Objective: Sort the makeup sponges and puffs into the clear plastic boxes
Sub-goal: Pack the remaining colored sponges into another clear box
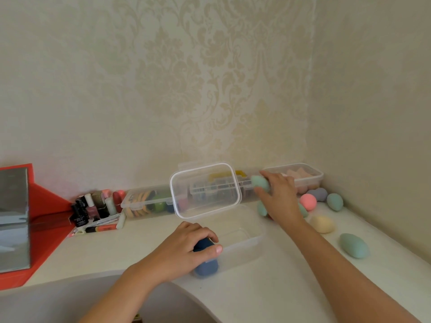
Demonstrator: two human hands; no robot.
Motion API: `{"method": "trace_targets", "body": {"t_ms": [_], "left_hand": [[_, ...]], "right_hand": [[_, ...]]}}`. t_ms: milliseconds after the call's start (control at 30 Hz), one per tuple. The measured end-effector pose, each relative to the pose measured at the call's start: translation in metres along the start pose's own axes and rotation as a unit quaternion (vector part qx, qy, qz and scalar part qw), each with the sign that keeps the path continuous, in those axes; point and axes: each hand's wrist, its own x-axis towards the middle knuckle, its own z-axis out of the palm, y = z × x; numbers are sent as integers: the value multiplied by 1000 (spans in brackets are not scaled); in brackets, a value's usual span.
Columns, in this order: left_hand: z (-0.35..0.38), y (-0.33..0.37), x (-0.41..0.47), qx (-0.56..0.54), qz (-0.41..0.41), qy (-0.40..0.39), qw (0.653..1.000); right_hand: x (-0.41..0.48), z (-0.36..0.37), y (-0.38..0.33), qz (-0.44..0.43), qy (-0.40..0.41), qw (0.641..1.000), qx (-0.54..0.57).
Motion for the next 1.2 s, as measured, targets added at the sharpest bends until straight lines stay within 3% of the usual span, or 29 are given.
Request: {"method": "trace_targets", "body": {"t_ms": [33,100,167,333,533,733,933,1200], "left_hand": [[0,1,2,7,3,2,1000],[2,3,7,10,2,3,1000],[2,5,11,7,2,-1,1000],[-6,11,20,-59,-55,-55,995],[-4,13,30,-9,-92,-66,994],[4,11,34,-10,-108,-17,994],[7,15,36,-12,-127,2,992],[2,24,33,-70,-114,-16,991]], "right_hand": [[3,-7,-6,5,-19,998,59],[4,-22,-24,19,-141,962,233],[-2,-30,-41,-5,-274,920,281],[-18,-16,-51,-53,-406,898,162],[-25,-16,-56,-84,-494,864,34],[-28,-19,-61,-66,-523,850,16],[-33,-9,-66,-51,-475,878,30],[-27,-20,-64,7,-519,843,143]]}}
